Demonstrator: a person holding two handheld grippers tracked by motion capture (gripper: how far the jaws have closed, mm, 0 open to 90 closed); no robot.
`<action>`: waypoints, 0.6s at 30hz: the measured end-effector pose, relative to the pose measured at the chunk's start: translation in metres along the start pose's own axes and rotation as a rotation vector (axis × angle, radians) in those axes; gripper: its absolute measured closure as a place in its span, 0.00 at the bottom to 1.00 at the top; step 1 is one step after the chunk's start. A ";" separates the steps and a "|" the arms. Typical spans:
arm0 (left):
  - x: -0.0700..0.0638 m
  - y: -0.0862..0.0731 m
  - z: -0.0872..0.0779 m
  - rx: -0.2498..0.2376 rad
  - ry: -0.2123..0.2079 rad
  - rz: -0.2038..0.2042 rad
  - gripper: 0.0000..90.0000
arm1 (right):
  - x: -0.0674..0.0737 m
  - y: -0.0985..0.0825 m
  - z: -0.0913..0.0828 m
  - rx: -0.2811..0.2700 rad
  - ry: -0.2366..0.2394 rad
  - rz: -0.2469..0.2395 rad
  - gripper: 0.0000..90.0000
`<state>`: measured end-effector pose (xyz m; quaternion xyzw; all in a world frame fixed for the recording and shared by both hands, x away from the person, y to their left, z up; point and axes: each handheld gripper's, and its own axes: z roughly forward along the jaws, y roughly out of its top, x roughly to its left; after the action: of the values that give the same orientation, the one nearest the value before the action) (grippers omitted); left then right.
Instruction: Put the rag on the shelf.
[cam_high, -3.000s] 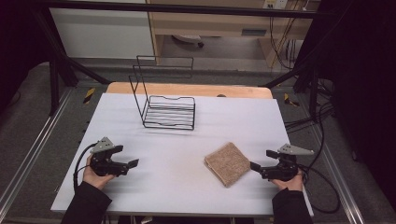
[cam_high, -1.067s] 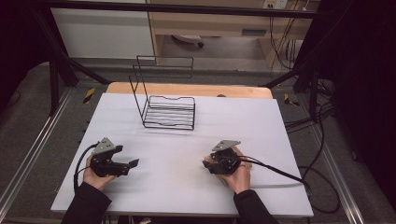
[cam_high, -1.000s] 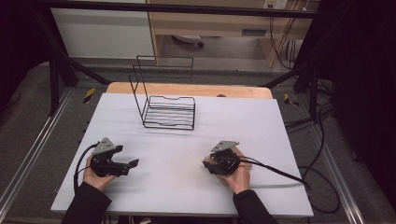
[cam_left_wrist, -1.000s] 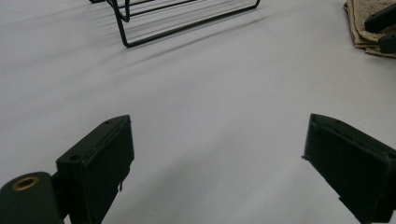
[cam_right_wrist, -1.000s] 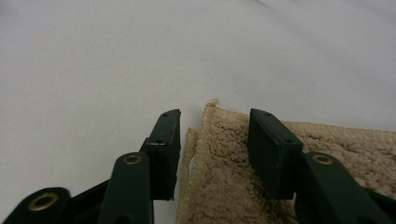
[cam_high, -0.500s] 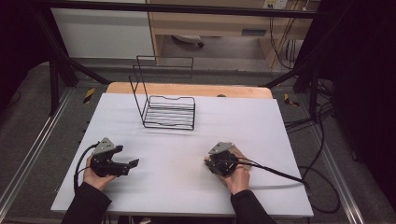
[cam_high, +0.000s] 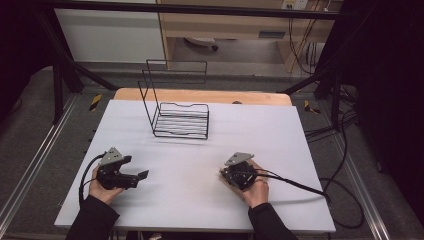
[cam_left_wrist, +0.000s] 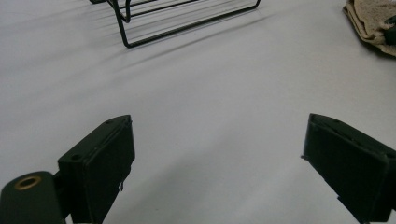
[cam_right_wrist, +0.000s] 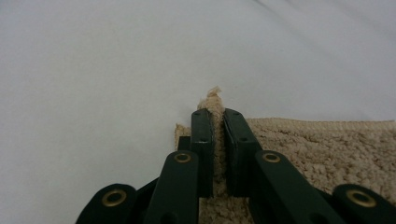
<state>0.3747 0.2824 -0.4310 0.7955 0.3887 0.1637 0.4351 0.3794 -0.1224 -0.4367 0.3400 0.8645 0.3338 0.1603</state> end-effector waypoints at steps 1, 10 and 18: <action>0.000 0.000 0.000 -0.001 0.000 -0.001 0.09 | 0.001 -0.001 0.000 0.002 0.007 0.000 0.93; 0.000 0.000 0.000 -0.001 -0.001 -0.001 0.09 | 0.004 -0.007 0.002 -0.007 0.070 0.009 0.71; 0.000 0.000 0.000 -0.002 0.000 -0.001 0.09 | 0.007 -0.011 0.004 -0.007 0.016 -0.058 0.79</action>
<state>0.3744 0.2825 -0.4308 0.7949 0.3890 0.1638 0.4360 0.3705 -0.1219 -0.4475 0.3114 0.8740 0.3348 0.1643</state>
